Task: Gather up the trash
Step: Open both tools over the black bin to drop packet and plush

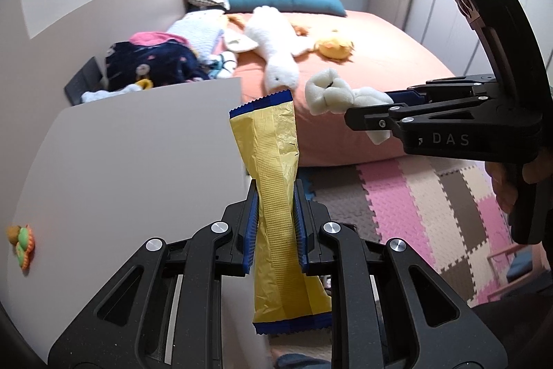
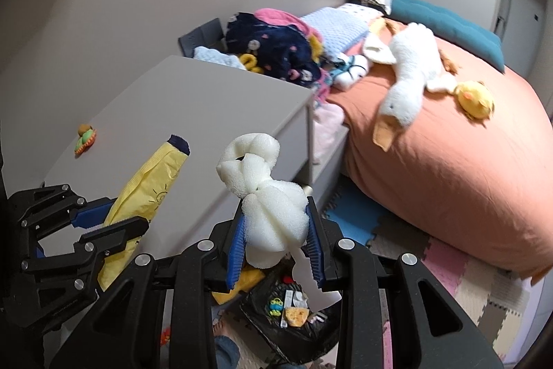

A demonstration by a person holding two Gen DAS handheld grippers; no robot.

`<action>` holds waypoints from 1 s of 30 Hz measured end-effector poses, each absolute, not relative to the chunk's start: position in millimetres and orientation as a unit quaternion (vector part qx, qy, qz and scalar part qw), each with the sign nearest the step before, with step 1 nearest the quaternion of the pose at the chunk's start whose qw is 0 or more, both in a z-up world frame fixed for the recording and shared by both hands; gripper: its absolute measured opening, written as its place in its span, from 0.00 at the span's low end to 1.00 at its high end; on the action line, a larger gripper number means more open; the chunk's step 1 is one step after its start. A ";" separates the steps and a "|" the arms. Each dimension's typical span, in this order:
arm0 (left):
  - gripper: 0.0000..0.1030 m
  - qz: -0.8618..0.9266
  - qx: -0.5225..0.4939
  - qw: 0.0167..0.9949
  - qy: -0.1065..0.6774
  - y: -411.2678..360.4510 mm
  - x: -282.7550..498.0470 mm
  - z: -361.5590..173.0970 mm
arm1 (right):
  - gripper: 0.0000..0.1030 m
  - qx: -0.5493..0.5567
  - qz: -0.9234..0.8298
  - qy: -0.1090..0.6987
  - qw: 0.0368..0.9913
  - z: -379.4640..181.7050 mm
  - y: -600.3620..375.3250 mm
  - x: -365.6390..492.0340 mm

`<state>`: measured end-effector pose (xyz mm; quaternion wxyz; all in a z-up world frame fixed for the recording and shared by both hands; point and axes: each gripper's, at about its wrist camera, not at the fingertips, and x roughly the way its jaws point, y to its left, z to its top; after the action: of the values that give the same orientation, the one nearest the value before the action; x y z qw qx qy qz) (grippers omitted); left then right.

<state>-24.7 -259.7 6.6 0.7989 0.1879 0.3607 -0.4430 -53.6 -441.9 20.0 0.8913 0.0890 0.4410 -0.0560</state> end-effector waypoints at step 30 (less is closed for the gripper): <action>0.94 -0.433 0.234 0.782 0.381 -254.5 -42.4 -15.2 | 0.74 0.134 -0.089 0.417 0.894 19.0 -465.8 -95.0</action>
<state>-42.4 -254.5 -15.2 0.7824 0.2340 0.3812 -0.4333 -95.0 -465.8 19.1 0.8945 0.1343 0.4170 -0.0892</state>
